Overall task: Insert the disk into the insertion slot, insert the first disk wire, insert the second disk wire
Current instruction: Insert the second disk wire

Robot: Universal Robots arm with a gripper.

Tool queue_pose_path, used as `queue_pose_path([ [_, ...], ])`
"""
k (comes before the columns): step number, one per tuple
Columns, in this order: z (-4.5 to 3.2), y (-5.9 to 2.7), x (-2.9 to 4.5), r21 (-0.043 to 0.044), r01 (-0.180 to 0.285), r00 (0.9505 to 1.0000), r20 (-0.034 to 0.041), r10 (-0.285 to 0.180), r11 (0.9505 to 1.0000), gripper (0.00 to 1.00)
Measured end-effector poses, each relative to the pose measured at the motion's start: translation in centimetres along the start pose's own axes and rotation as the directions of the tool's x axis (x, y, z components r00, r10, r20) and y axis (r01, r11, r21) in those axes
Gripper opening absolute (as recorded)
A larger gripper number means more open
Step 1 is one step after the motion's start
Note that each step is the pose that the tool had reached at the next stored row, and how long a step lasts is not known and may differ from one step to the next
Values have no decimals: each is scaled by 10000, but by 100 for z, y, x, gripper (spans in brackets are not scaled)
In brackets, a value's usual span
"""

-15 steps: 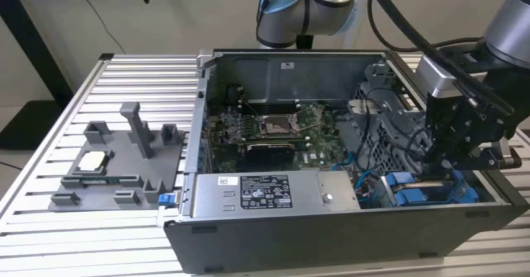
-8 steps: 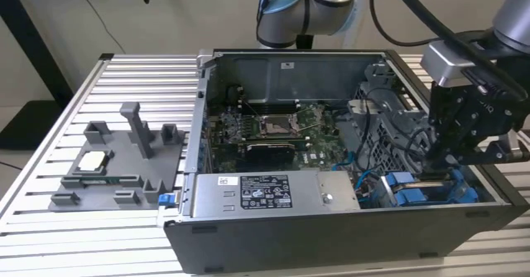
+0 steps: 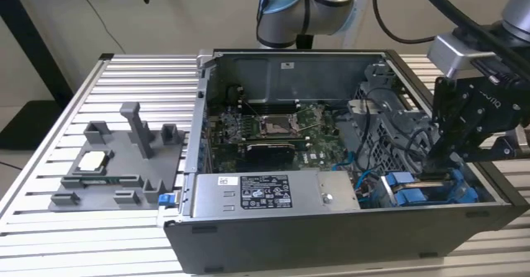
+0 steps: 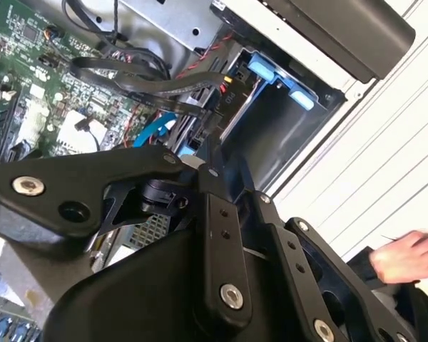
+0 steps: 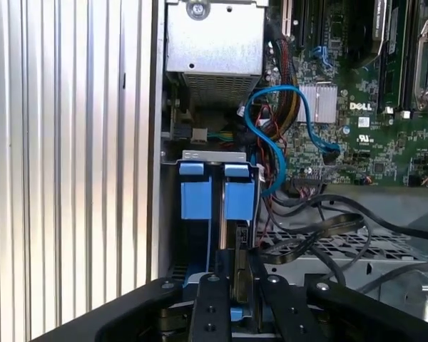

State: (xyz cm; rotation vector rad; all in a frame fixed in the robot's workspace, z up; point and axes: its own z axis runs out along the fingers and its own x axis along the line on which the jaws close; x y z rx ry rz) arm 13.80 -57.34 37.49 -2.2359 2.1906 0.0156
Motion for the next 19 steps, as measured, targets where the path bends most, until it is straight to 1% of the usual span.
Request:
queue_pose_path([
  [1,-21,0,0,0,-5,10000,8,5,10000,24],
  [3,-52,0,0,1,-22,10000,60,22,10000,24],
  [5,-74,1,-1,3,-45,9999,134,45,10000,24],
  [8,-109,5,-2,5,-77,9996,267,77,10000,24],
  [9,-124,5,-2,6,-84,9995,295,83,10000,24],
  [12,-178,5,-3,7,-98,9994,328,97,10000,24],
  [19,-182,6,-3,7,-102,9994,331,102,9999,24],
])
